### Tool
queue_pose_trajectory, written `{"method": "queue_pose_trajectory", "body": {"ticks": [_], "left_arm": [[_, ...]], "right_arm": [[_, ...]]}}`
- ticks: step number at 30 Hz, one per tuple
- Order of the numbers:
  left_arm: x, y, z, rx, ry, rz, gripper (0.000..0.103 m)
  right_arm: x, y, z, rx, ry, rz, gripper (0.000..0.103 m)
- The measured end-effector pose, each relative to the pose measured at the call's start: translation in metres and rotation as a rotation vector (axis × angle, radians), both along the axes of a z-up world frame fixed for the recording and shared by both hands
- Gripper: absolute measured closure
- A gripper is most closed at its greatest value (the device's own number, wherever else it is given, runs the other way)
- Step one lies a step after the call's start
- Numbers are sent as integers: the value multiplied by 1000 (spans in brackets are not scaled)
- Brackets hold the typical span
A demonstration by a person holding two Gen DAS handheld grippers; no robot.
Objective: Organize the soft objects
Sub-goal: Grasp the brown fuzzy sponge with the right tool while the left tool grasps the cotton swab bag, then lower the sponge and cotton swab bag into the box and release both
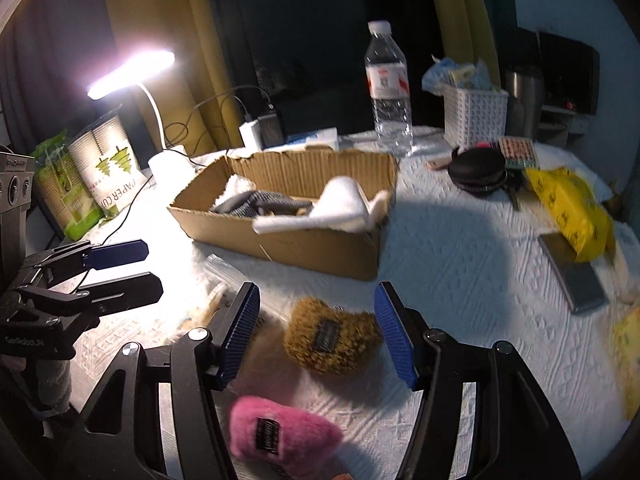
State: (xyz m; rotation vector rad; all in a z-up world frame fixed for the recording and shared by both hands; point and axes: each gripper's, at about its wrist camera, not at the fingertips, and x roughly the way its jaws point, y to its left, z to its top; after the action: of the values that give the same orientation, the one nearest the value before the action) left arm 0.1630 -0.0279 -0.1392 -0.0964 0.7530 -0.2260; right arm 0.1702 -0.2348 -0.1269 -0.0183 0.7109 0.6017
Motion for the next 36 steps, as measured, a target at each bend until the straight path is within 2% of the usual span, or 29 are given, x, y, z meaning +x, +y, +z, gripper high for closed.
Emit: {"method": "queue_pose_trajectory", "body": {"ticks": [10, 13, 16, 20, 21, 22, 25, 28, 32, 36], "left_arm": [[21, -32, -26, 63, 88, -2, 32], [26, -39, -35, 91, 110, 3, 32], [32, -44, -44, 102, 138, 8, 32], [35, -46, -49, 125, 138, 13, 33], [36, -46, -50, 124, 138, 12, 38], [37, -47, -50, 127, 138, 12, 48], [36, -47, -50, 131, 139, 4, 54], [34, -45, -49, 119, 137, 1, 58], [30, -42, -45, 100, 126, 4, 58], [22, -37, -31, 85, 80, 1, 58]], "right_arm": [[20, -20, -39, 42, 101, 2, 40], [25, -21, -39, 69, 129, 24, 40], [27, -13, -47, 37, 163, 47, 40], [27, -6, -47, 17, 158, 77, 40], [27, -5, -48, 15, 159, 84, 40], [27, -5, -47, 16, 157, 88, 41], [26, -3, -46, 28, 154, 119, 57], [22, -1, -44, 25, 137, 135, 66], [18, -2, -42, 28, 114, 125, 69], [15, -11, -37, 65, 113, 102, 69]]}}
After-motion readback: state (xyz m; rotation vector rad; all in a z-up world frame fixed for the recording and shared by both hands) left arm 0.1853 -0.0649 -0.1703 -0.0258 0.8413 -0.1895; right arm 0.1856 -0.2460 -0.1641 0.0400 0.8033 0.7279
